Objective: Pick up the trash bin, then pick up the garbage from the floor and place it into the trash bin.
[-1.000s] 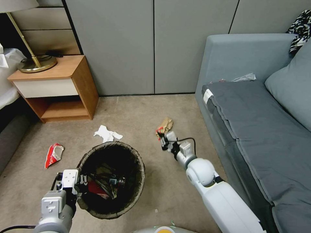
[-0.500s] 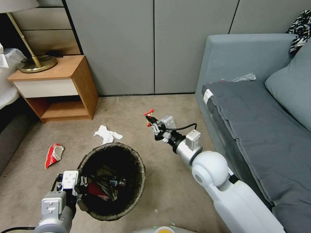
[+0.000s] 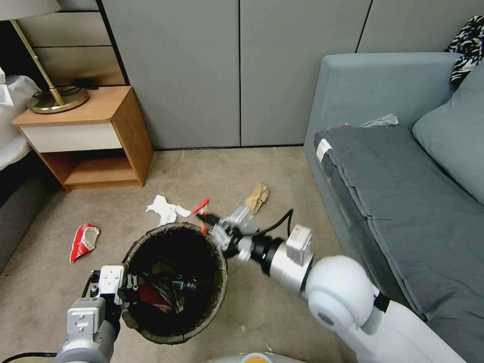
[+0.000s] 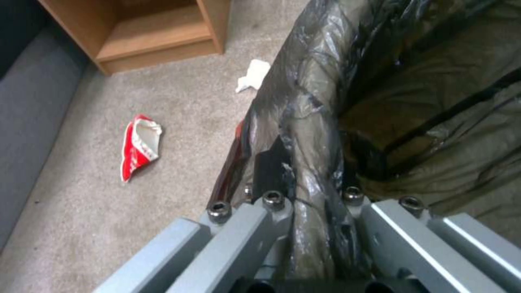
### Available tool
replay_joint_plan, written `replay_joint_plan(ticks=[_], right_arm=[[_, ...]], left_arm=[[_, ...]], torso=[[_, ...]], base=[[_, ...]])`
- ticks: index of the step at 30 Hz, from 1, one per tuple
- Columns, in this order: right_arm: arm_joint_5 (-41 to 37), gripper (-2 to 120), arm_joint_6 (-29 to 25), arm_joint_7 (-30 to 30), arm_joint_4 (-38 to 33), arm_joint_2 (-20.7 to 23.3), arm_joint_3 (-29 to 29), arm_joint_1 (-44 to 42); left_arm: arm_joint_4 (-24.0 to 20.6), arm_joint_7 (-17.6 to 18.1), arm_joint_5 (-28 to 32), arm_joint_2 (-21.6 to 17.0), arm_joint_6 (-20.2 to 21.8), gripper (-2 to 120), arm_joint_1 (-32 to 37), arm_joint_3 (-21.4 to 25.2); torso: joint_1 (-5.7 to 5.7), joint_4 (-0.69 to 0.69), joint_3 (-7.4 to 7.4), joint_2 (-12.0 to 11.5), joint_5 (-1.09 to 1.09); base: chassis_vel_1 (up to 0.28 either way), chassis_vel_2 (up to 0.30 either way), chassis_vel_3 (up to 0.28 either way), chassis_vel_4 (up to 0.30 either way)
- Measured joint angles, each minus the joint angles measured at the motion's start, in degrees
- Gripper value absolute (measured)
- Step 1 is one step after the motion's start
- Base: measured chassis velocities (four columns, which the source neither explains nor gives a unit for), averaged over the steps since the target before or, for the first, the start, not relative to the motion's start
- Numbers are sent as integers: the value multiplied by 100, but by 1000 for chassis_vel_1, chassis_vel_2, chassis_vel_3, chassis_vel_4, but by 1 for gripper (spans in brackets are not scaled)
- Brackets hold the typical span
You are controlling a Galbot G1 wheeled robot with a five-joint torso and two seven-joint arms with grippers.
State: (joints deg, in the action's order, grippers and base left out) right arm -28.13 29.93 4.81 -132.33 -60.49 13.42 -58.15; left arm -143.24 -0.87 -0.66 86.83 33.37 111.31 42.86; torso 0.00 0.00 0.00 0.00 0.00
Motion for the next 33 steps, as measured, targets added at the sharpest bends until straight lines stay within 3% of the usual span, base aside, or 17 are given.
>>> replay_joint_plan(ticks=[10,22,31,33], right_arm=[[55,0,192,-436,327,-408,929,303],[98,0,424,-1052,766,-871,1382,390],[102,28,603,-1368,818,-883,1466,354],[102,39,620,-1384,818,-868,1475,319]], left_arm=[[0,-3,-39,31,0,0,30,7],[0,-11,-43,46,0,0,29,14],[0,-16,-43,54,1,0,54,19],[0,-17,-43,52,1,0,56,19]], torso=[[0,0,0,0,0],[0,1,0,0,0],[0,0,0,0,0],[0,0,0,0,0]], base=[[0,0,0,0],[0,0,0,0],[0,0,0,0],[0,0,0,0]])
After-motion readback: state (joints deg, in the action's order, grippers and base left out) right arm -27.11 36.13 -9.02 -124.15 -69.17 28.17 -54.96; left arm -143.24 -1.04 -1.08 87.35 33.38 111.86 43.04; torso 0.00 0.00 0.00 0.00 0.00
